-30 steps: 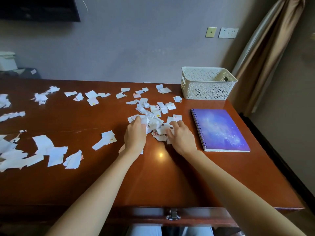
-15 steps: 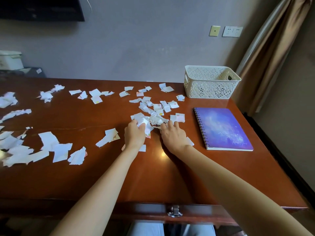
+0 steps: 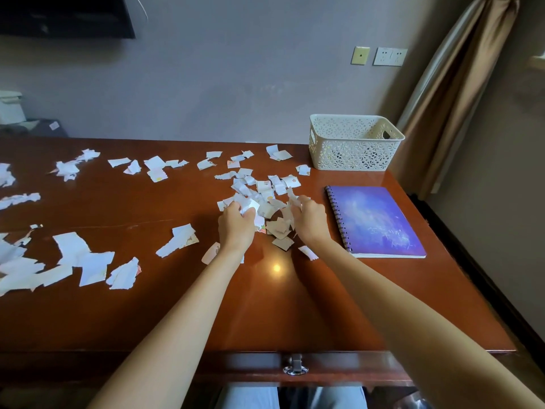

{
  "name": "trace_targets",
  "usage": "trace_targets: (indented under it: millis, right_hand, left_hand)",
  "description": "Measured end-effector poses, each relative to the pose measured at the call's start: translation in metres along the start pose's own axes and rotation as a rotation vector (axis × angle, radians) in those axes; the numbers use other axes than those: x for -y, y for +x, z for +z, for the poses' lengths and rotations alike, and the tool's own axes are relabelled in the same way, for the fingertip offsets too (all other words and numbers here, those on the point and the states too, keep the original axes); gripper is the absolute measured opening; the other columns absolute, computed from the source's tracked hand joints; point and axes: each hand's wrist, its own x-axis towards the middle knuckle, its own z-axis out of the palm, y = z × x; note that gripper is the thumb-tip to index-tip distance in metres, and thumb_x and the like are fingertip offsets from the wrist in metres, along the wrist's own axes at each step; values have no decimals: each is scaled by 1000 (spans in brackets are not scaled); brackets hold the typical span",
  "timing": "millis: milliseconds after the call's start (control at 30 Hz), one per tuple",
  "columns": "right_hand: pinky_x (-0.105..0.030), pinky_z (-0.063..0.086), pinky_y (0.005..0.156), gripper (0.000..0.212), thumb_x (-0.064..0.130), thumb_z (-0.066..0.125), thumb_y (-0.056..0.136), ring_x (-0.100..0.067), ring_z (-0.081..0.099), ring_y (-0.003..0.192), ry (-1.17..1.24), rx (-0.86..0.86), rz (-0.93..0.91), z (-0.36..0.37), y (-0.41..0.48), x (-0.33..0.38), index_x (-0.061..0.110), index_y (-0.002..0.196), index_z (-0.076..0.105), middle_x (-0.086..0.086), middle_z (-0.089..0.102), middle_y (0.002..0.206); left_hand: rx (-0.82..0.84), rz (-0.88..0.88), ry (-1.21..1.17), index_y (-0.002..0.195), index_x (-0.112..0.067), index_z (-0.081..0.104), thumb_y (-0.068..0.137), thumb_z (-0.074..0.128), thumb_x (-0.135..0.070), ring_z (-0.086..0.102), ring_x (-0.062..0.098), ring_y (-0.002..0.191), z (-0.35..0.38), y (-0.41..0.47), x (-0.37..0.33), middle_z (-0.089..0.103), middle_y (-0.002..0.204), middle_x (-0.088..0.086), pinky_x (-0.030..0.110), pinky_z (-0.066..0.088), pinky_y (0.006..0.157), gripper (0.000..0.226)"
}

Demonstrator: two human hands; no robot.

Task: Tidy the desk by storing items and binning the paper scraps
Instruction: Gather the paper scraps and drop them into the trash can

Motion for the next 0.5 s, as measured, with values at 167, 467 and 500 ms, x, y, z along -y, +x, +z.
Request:
trace_targets:
  millis: [167, 467, 500]
  right_hand:
    - [-32, 48, 57, 21, 18, 44, 96, -36, 61, 72, 245, -121, 78, -21, 7, -1, 8, 79, 51, -18, 63, 81]
    - [-17, 34, 39, 27, 13, 51, 91, -9, 49, 32, 680, -280, 240, -107, -34, -38, 8, 64, 47, 0, 53, 45]
    - [-16, 32, 40, 30, 13, 53, 90, -8, 46, 30, 729, -288, 250, -117, -43, -46, 8, 61, 47, 1, 49, 42]
  left_hand:
    - [-1, 29, -43, 118, 2, 52, 95, 46, -17, 57, 28, 106, 3, -7, -17, 57, 119, 19, 32, 50, 80, 31]
    - [98, 140, -220, 77, -16, 51, 93, 47, -19, 52, 23, 82, 44, -57, -79, 52, 77, 6, 25, 43, 64, 17]
    - [127, 155, -241, 65, -19, 40, 92, 47, -17, 46, 22, 70, 53, -67, -84, 42, 66, 2, 25, 37, 58, 29]
